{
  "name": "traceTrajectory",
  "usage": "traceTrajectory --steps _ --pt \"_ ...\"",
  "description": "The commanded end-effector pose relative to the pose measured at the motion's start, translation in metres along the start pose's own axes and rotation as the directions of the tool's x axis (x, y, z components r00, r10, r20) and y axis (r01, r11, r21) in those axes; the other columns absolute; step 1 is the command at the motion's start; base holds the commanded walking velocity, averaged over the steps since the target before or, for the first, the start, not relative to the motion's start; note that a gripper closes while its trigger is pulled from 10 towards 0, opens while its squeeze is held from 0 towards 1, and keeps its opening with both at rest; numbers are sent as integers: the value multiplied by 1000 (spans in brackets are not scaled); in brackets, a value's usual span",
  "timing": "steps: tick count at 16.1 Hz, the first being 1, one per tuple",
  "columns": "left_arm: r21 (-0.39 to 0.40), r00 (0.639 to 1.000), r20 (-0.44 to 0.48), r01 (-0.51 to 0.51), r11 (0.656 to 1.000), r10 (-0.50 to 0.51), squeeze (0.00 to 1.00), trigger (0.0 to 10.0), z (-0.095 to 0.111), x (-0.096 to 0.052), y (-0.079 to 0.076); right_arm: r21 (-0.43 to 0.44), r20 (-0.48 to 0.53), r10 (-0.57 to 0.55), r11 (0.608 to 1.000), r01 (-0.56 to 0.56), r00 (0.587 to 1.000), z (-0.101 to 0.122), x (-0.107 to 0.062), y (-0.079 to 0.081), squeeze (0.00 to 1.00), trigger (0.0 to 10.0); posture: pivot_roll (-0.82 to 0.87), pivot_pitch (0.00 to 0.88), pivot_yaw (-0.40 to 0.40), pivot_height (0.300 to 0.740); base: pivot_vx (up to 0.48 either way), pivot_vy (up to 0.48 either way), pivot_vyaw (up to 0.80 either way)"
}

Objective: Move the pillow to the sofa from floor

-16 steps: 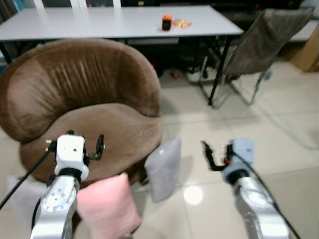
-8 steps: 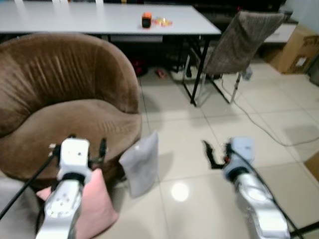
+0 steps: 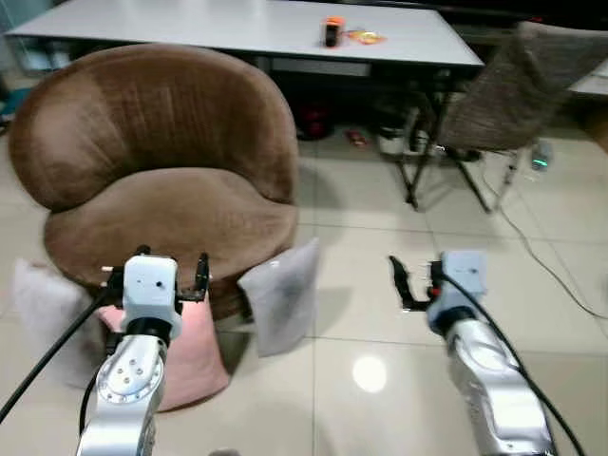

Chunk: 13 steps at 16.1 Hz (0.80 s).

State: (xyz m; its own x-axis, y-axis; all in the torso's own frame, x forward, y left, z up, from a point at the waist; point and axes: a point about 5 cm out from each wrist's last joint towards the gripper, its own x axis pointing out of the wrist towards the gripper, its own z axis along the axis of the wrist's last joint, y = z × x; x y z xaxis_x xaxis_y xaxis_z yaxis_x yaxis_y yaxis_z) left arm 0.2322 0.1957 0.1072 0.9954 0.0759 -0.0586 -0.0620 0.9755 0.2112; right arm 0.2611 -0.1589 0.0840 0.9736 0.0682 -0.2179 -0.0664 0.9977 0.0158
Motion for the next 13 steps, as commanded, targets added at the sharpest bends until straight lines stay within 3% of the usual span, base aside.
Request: traceTrajectory --steps 1,5,8,13 --pt "-9 1000 16 8 1000 -8 737 10000 5 1 -2 -13 13 -19 1000 19 1000 3 0 -3 1000 10000 -78 0 -39 740 375 0 0" --pt "-23 999 8 42 999 -42 737 10000 4 -3 -7 -27 1 -30 999 30 1000 0 -3 -4 1000 10000 -84 0 -36 740 391 0 0" --pt "-25 999 6 50 998 -50 737 10000 4 -4 -10 -32 3 -31 999 31 1000 1 -4 -5 1000 10000 -86 0 -37 740 395 0 800" --pt "-21 998 -5 56 998 -56 745 10000 1 -6 -9 -39 5 -34 999 34 999 2 -3 -4 1000 10000 -87 0 -28 740 393 0 0"
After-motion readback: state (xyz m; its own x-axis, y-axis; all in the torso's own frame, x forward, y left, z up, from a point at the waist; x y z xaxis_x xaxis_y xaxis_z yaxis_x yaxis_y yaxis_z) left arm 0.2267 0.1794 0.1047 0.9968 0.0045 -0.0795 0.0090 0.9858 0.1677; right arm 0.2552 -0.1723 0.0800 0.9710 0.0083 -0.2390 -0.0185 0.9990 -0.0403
